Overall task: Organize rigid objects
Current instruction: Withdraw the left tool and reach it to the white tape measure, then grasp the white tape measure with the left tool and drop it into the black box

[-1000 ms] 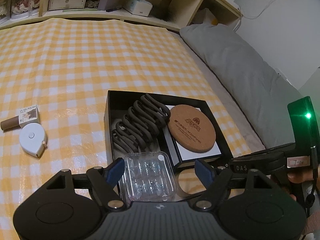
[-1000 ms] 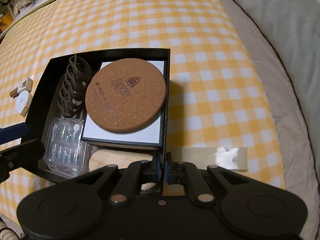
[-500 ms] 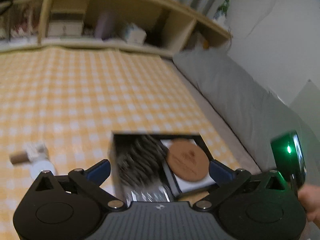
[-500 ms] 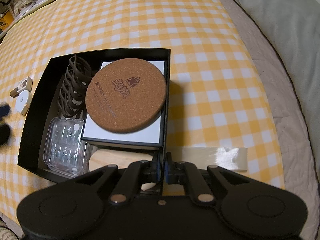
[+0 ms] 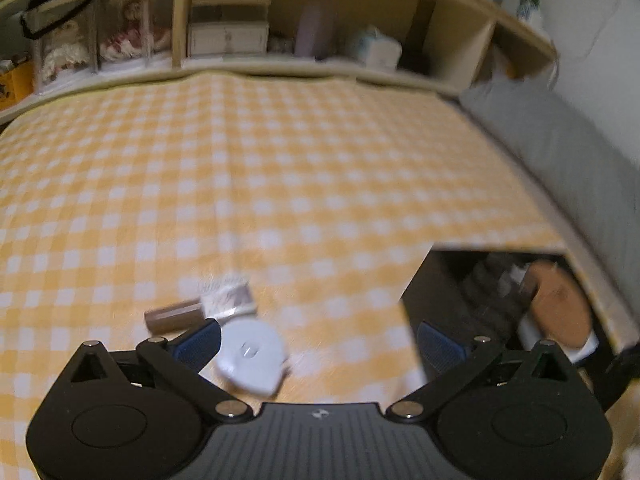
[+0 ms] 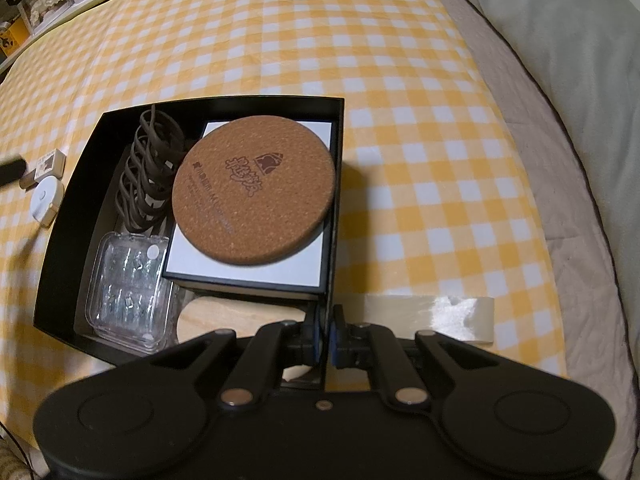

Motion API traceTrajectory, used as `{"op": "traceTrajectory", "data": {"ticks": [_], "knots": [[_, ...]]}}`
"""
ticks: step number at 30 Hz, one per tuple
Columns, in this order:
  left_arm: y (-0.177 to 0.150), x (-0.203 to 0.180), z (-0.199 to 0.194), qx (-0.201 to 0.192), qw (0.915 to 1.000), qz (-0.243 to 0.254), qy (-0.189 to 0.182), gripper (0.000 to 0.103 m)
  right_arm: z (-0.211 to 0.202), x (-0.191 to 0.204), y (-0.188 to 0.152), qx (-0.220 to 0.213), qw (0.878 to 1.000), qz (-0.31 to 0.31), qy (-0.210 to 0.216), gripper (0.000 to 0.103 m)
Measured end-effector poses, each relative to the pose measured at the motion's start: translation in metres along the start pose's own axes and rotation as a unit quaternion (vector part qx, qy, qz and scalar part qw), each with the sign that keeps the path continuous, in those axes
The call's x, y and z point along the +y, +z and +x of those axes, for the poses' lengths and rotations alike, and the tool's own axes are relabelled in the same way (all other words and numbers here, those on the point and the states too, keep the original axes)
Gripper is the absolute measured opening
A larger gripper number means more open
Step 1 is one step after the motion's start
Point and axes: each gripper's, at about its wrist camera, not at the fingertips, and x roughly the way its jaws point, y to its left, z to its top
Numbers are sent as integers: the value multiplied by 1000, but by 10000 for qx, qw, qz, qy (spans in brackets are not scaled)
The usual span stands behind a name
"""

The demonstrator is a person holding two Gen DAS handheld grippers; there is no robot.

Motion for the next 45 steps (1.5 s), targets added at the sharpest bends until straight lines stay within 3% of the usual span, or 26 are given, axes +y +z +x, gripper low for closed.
{"op": "traceTrajectory", "data": {"ticks": [6, 10, 17, 25, 29, 33, 38, 45], "knots": [[-14, 9, 16, 172, 9976, 675, 57, 103, 0, 0, 0, -2, 10000, -5, -5, 6], [-21, 19, 20, 111, 9975, 675, 200, 103, 0, 0, 0, -5, 10000, -13, -9, 7], [-29, 30, 27, 249, 9977, 613, 115, 103, 0, 0, 0, -5, 10000, -9, -14, 7], [-30, 31, 27, -66, 9987, 505, -91, 75, 0, 1, 0, -5, 10000, -6, -14, 7], [-27, 33, 28, -155, 9992, 370, -50, 55, 0, 1, 0, -7, 10000, -13, -22, 8], [-28, 31, 27, -122, 9988, 456, -102, 55, 0, 1, 0, -6, 10000, -9, -22, 8], [-23, 23, 25, -95, 9985, 441, -313, 54, 0, 1, 0, -8, 10000, -16, -21, 8], [6, -4, -10, -577, 9915, 376, -1106, 54, 0, 1, 0, -8, 10000, -21, -27, 8]]}}
